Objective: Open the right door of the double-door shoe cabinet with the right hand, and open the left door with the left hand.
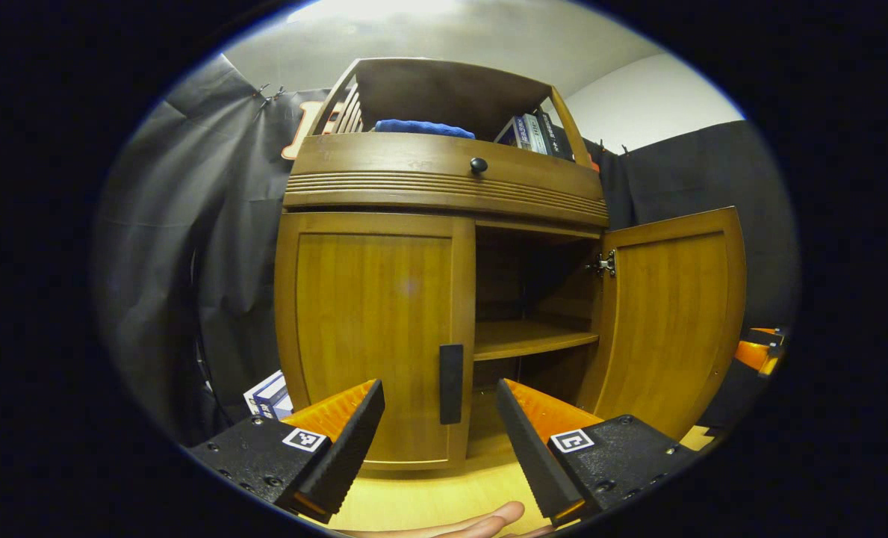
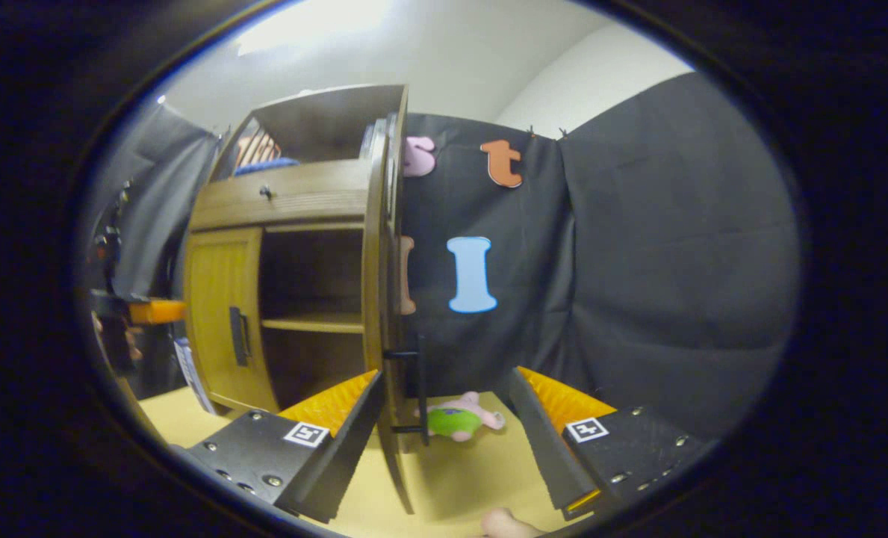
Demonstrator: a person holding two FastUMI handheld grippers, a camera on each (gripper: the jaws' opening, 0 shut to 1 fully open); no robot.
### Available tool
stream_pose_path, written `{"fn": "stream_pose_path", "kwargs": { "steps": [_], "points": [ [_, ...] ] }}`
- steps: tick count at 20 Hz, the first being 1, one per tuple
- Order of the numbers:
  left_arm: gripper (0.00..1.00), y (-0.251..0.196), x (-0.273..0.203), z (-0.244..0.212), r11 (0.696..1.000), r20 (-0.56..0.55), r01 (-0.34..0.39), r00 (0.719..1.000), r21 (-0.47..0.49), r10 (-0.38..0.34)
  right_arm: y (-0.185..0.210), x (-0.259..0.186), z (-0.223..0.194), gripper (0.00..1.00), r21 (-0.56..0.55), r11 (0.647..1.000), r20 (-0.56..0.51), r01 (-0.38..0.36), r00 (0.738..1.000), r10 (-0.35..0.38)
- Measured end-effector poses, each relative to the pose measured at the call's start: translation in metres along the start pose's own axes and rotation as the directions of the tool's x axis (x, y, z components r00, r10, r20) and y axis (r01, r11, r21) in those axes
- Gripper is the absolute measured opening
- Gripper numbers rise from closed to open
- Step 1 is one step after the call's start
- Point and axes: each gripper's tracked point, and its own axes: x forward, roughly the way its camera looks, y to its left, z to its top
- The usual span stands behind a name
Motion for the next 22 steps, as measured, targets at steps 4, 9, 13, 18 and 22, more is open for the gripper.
{"fn": "stream_pose_path", "kwargs": {
  "steps": [4, 9, 13, 18, 22],
  "points": [
    [0.88, -0.013, 0.016, -0.012, 0.999, -0.004, -0.014, 1.000, 0.029, 0.014, 0.013, -0.026, 0.037, 0.99, 0.003, 1.000, 0.100, 0.004, 0.995, -0.004],
    [0.89, -0.015, 0.063, -0.034, 0.997, -0.050, -0.045, 0.998, 0.057, 0.048, 0.040, -0.062, 0.066, 0.99, -0.028, 1.000, 0.170, -0.006, 0.985, 0.011],
    [0.96, -0.002, 0.109, -0.038, 0.995, -0.034, -0.090, 0.995, 0.048, 0.091, 0.060, -0.076, 0.074, 0.99, -0.083, 0.997, 0.173, -0.007, 0.985, 0.021],
    [0.88, 0.011, 0.147, -0.049, 0.996, -0.015, -0.093, 0.996, 0.005, 0.093, 0.078, -0.095, 0.082, 1.00, -0.040, 0.998, 0.172, -0.048, 0.984, 0.054],
    [0.72, 0.020, 0.154, -0.050, 0.992, -0.005, -0.124, 0.992, 0.014, 0.124, 0.085, -0.111, 0.092, 0.96, -0.028, 0.999, 0.161, -0.037, 0.986, 0.041]
  ]
}}
